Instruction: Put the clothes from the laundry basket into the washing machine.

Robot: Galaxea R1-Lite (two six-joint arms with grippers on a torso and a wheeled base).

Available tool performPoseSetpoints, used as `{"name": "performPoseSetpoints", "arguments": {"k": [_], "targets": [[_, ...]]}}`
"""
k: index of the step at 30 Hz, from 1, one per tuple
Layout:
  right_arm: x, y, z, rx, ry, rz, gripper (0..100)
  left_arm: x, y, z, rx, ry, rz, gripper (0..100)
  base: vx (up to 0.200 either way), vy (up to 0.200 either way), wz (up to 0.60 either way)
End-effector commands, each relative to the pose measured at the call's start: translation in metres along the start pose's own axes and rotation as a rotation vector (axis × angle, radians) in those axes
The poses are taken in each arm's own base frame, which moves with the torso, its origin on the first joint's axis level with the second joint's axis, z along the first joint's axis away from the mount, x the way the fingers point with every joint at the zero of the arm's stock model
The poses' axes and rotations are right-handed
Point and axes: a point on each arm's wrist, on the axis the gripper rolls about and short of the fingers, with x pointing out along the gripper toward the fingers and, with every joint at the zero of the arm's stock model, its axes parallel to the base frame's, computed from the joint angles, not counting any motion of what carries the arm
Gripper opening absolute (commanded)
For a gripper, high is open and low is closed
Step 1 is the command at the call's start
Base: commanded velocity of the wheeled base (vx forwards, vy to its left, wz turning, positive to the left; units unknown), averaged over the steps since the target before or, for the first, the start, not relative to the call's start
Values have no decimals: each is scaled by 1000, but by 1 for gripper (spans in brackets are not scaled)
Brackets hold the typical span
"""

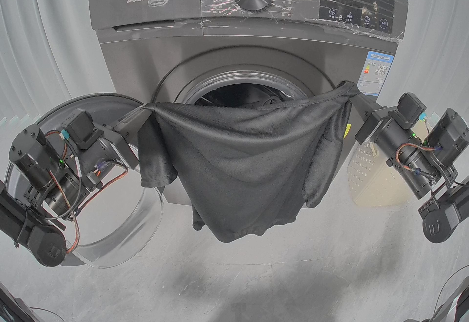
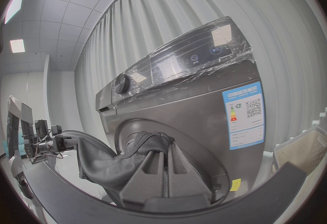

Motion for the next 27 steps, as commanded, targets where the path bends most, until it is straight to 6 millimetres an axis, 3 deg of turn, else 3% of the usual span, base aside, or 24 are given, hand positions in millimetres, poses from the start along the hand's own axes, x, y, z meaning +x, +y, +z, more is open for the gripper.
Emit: {"name": "performPoseSetpoints", "arguments": {"k": [1,27], "targets": [[0,-6,2,-10,-7,-19,0,1,4,3,7,-11,11,0,0,0,0],[3,-7,20,-17,-71,-21,0,1,5,17,18,-65,16,0,0,0,0]]}}
